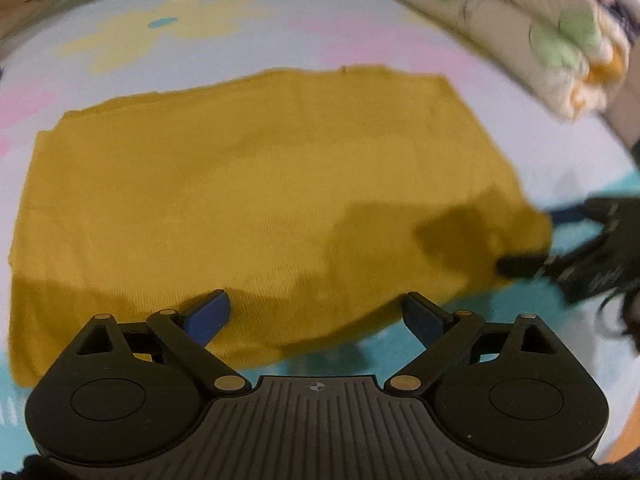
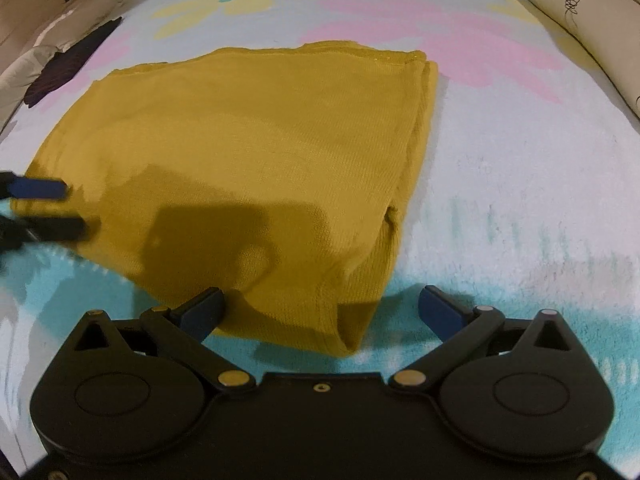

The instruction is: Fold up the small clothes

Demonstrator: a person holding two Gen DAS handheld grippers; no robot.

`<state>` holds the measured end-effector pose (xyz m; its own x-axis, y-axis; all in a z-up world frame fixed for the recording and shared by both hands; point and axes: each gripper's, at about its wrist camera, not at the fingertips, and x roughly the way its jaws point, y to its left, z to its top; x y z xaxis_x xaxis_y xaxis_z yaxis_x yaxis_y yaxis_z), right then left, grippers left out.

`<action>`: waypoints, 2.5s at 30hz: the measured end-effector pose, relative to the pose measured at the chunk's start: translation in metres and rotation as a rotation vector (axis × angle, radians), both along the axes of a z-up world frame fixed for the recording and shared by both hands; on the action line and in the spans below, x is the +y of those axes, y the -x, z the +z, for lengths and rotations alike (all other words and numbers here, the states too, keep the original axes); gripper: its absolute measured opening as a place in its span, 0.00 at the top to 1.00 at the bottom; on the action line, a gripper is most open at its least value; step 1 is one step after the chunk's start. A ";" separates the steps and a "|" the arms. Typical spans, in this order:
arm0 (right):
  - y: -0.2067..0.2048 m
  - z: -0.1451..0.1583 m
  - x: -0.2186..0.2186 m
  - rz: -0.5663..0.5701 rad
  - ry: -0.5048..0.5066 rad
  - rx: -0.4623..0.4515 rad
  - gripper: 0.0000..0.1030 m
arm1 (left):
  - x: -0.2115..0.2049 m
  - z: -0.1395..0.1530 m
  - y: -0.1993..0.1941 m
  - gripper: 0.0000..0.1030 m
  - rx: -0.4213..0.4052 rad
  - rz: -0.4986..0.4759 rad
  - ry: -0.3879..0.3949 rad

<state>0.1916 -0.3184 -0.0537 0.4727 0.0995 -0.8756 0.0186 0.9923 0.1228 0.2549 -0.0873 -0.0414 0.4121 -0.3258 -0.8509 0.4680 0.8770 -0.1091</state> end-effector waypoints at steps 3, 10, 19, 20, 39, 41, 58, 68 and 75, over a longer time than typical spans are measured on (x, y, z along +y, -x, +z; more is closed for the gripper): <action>0.000 0.001 -0.006 0.004 -0.032 -0.003 0.00 | -0.002 -0.002 0.008 0.08 -0.019 -0.046 -0.034; -0.001 0.012 -0.043 -0.140 -0.247 -0.020 0.00 | 0.018 0.011 -0.001 0.08 0.066 0.004 0.128; -0.003 0.029 -0.083 -0.388 -0.524 -0.149 0.00 | 0.038 0.038 -0.062 0.08 0.074 0.238 0.428; -0.004 0.028 -0.085 -0.407 -0.537 -0.146 0.00 | 0.036 0.038 -0.072 0.08 0.071 0.258 0.426; -0.020 0.026 -0.096 -0.408 -0.485 -0.133 0.00 | -0.025 -0.001 -0.146 0.07 0.000 0.299 -0.088; -0.020 0.028 -0.098 -0.413 -0.508 -0.146 0.00 | -0.023 -0.001 -0.140 0.07 -0.027 0.293 -0.088; -0.022 0.007 -0.105 -0.369 -0.678 -0.151 0.00 | -0.001 0.006 -0.063 0.07 0.003 0.156 -0.088; -0.027 -0.016 -0.102 -0.352 -0.758 -0.151 0.00 | 0.001 -0.001 -0.067 0.01 -0.010 0.162 -0.040; -0.041 -0.018 -0.102 -0.310 -0.778 -0.195 0.00 | -0.001 0.002 -0.073 0.01 -0.006 0.182 -0.022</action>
<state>0.2330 -0.4206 -0.0719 0.7127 0.4793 -0.5122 0.1827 0.5781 0.7953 0.3283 -0.0887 -0.0398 0.4675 -0.2266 -0.8544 0.3015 0.9495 -0.0868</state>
